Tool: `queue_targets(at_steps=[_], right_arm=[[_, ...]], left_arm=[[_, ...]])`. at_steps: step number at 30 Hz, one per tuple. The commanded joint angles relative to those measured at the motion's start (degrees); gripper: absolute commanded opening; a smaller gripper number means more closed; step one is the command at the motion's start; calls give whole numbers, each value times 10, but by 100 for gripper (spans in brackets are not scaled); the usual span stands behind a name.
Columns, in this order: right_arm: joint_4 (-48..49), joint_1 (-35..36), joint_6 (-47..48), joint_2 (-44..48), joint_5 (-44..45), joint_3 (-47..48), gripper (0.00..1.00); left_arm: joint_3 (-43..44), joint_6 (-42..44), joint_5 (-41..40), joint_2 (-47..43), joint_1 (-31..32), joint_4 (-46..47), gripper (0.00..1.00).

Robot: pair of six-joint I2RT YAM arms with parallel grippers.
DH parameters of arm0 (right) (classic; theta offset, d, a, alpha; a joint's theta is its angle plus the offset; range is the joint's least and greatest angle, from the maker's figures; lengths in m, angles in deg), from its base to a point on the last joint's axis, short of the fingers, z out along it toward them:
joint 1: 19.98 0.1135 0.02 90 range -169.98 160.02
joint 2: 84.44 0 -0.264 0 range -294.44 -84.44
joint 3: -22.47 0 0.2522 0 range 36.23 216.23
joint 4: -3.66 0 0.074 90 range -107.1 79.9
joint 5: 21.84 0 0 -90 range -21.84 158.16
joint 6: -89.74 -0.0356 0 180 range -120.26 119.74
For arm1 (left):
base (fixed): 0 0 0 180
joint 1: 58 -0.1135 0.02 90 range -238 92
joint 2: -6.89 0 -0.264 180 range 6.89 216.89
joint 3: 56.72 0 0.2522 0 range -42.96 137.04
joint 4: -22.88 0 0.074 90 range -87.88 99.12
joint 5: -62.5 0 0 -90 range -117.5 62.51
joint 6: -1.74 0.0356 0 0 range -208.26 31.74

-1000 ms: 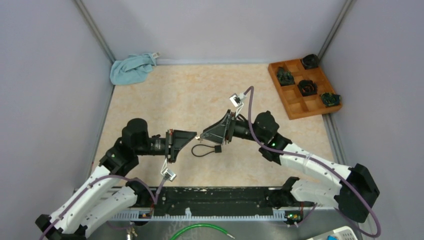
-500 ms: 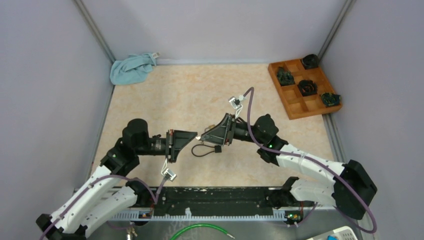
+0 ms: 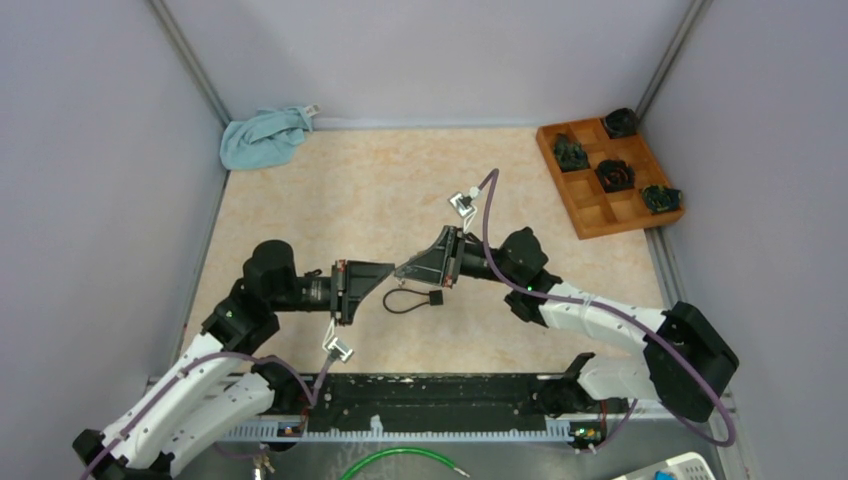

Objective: Unlock with the key
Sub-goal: Pick up the key from the center of the board.

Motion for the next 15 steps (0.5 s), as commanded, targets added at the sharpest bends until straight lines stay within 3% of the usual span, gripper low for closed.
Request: queue_targets(at_steps=[1,3,15], right_arm=[[64,-1,-31,1,-13,-3,2],[65,-1,-40,-1,-21,-3,10],[120,-3,-89,-16,-11,-22,12]], left_arm=[[-11,188,-3,-6,3,22,0],[-14,185,-9,-6,3,29,0],[-19,179,-27,-3,3,44,0]])
